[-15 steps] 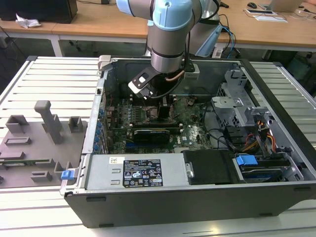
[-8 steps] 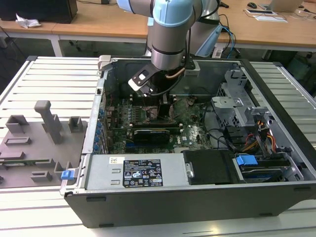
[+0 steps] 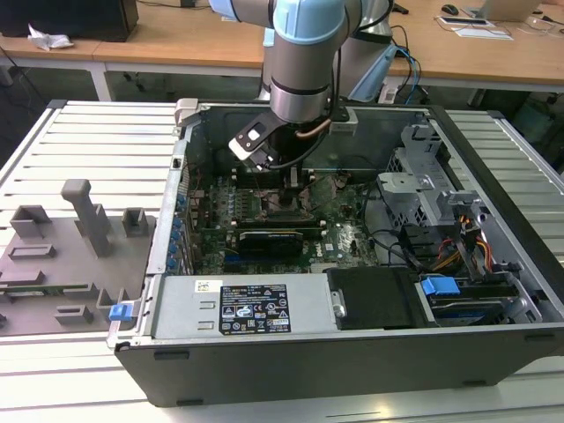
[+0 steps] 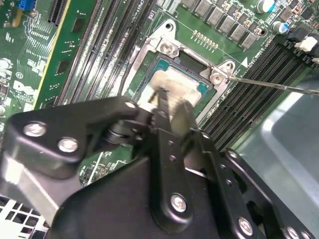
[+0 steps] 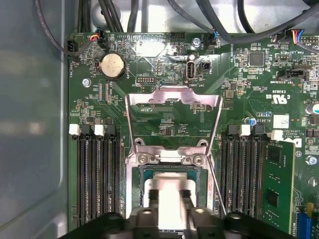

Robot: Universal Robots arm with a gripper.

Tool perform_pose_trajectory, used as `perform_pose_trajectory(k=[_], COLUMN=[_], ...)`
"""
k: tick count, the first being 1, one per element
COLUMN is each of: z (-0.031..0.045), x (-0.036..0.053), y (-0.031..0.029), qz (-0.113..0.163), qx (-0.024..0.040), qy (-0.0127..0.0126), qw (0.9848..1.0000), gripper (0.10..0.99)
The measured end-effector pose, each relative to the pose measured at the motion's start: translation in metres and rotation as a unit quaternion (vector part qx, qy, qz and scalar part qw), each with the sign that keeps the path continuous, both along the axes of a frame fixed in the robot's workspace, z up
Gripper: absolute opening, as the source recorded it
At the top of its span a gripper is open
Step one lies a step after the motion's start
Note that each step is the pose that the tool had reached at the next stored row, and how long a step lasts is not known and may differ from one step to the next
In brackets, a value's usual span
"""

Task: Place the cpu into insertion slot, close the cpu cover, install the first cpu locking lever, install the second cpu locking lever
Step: 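Place the cpu into insertion slot, then close the cpu cover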

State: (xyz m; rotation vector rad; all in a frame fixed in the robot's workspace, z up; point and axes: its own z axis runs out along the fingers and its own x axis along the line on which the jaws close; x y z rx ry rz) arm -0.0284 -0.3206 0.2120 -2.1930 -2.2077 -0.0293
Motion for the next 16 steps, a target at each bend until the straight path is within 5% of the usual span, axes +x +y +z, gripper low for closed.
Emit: perform_pose_trajectory(k=[3,16], z=[0.0007,0.0082], x=[0.0000,0.0000], y=[0.0000,0.0000], qz=[0.000,-0.001], qx=[0.0000,0.0000], qy=[0.0000,0.0000], qw=[1.0000,1.0000], gripper=[0.106,0.106])
